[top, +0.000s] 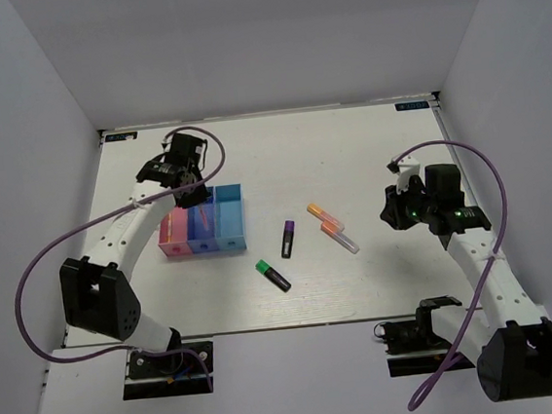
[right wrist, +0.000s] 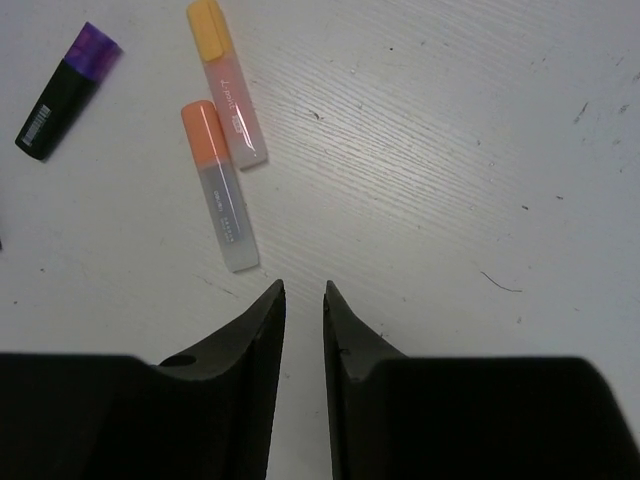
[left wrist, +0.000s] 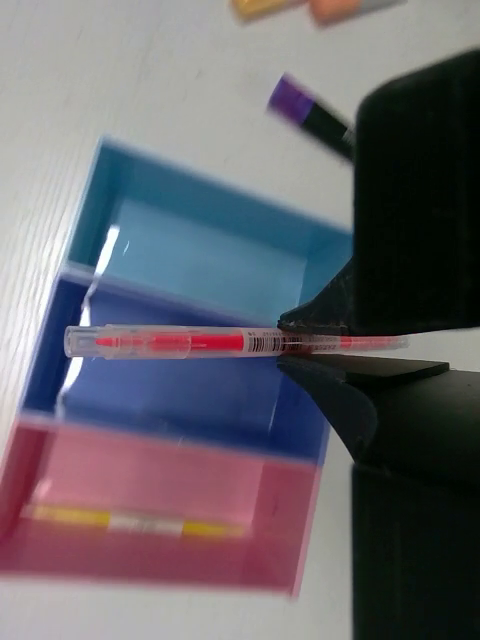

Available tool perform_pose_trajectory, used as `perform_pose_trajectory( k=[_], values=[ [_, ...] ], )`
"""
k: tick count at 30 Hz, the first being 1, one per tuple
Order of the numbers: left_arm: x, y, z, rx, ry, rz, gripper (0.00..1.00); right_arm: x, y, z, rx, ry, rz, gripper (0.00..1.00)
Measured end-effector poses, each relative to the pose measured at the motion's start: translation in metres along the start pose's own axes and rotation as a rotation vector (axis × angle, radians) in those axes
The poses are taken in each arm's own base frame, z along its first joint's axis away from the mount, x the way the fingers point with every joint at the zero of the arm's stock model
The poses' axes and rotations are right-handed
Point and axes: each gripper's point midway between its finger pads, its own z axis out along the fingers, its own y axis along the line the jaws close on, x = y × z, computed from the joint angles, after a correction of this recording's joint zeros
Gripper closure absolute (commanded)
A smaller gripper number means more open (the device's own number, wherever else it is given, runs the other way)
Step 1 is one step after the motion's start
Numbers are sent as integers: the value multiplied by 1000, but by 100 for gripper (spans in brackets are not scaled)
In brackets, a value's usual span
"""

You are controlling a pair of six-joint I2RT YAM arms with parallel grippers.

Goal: Sort the stationery into containers
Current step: Place the pen in the storage box.

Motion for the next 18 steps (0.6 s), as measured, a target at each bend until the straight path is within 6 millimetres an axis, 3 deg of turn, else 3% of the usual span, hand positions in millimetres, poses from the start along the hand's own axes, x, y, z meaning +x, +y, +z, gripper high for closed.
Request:
perform_pose_trajectory(
  k=[4,10,11,14,15,18],
  values=[
    [-9,42,14,-96,-7,30,100,3,1,3,-10,14,6,73],
    [-28,84,39,-212,-13,84,100,6,1,7,-24,31,10,62],
    [-29,91,45,-229,-6,89,100,7,1,7,-27,33,9,53],
    [-28,104,61,-262,23,109,100,12,3,9,-38,44,1,39],
    [-27,108,65,-270,32,115,97,13,3,10,-45,49,-2,29],
    [-26,114,74,-284,48,130,79,15,6,12,-71,56,-17,20]
  ],
)
